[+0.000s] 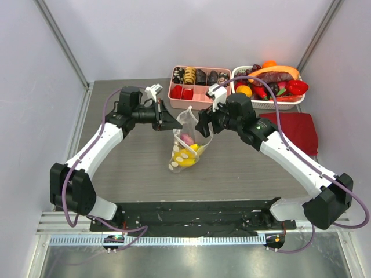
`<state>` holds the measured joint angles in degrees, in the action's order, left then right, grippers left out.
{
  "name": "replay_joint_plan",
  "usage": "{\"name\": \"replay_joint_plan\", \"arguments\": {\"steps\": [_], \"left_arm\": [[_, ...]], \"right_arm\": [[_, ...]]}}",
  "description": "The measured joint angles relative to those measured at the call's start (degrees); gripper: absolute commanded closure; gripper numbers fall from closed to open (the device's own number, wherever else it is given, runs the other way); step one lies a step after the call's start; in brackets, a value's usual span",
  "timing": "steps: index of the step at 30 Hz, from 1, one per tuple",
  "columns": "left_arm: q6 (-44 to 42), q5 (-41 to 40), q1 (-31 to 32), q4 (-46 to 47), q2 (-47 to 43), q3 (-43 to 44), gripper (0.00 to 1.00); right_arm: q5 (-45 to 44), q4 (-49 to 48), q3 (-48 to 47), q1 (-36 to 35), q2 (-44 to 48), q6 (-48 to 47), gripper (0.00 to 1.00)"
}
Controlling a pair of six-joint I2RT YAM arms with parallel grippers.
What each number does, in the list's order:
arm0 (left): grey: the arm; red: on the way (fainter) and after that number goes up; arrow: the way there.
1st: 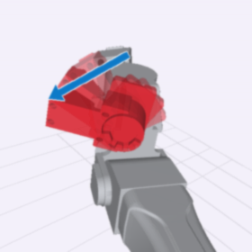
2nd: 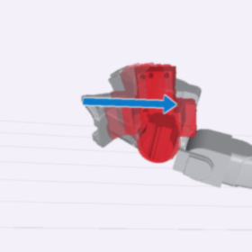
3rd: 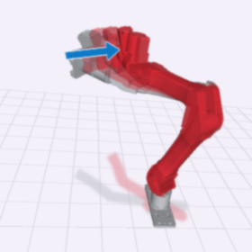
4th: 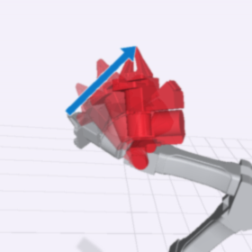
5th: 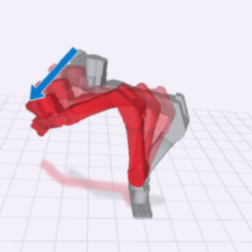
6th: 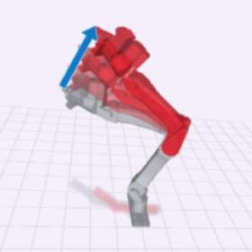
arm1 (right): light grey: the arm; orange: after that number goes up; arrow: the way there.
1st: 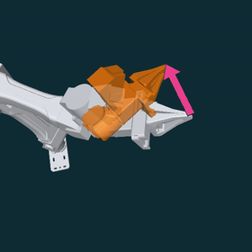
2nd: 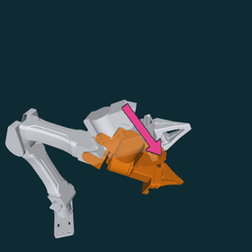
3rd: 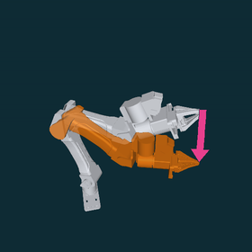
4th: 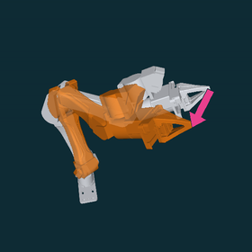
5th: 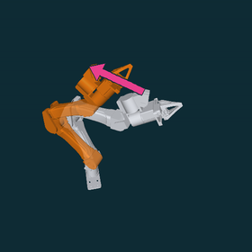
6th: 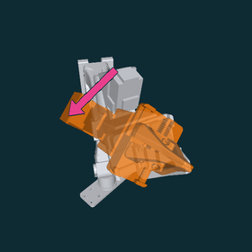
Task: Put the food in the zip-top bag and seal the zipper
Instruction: Place the fake vegetable in the zipper food storage bag, then adjust the zipper food storage bag at the center of the board.
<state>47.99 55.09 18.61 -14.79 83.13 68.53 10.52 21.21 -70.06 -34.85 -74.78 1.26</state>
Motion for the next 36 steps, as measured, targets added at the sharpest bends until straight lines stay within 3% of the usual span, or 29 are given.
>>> {"name": "replay_joint_plan", "arguments": {"steps": [2,3,4,12,14,15,16,17,18,24,29,36], "left_arm": [[-0.7,-0.1,0.0,-0.8,0.0,0.0,0.99],[-1.0,-0.1,0.0,-1.4,0.0,0.0,0.98],[-1.5,-0.2,0.0,-1.9,0.0,0.0,0.98],[-5.7,-1.8,0.0,-7.2,-0.8,0.0,0.96],[-6.8,-2.1,0.0,-8.4,-1.6,0.0,0.96],[-7.3,-2.2,0.0,-9.1,-2.1,0.0,0.96],[-7.8,-2.4,0.0,-9.7,-2.6,0.0,0.95],[-8.3,-2.5,0.0,-10.3,-3.0,0.0,0.92],[-8.7,-2.6,0.0,-10.7,-3.2,0.1,0.79],[-13.6,-9.7,0.0,-18.8,-4.2,3.0,0.49],[-17.4,-18.1,-0.3,-24.4,-8.1,4.1,0.48],[-20.2,-22.4,0.4,-28.1,-8.4,7.8,0.44]], "right_arm": [[-0.3,1.1,0.5,0.3,0.0,-0.4,0.36],[-0.3,1.5,0.7,0.3,-0.2,-0.7,0.48],[-0.3,1.7,0.9,0.3,-0.5,-0.9,0.51],[3.1,4.0,1.0,0.3,-3.0,-1.6,0.51],[4.3,4.3,1.0,0.3,-3.7,-1.6,0.61],[4.7,4.4,1.0,0.3,-4.1,-1.7,0.76],[5.1,4.4,1.0,0.3,-4.4,-1.9,0.84],[5.5,4.5,1.0,0.3,-4.8,-1.8,0.92],[5.7,4.5,1.0,0.3,-5.1,-2.1,0.99],[7.1,5.0,0.3,0.3,-5.5,-1.4,0.99],[8.9,5.0,-1.4,0.3,-5.4,-0.5,0.99],[11.0,5.0,-2.0,0.3,-5.5,0.7,0.99]]}}
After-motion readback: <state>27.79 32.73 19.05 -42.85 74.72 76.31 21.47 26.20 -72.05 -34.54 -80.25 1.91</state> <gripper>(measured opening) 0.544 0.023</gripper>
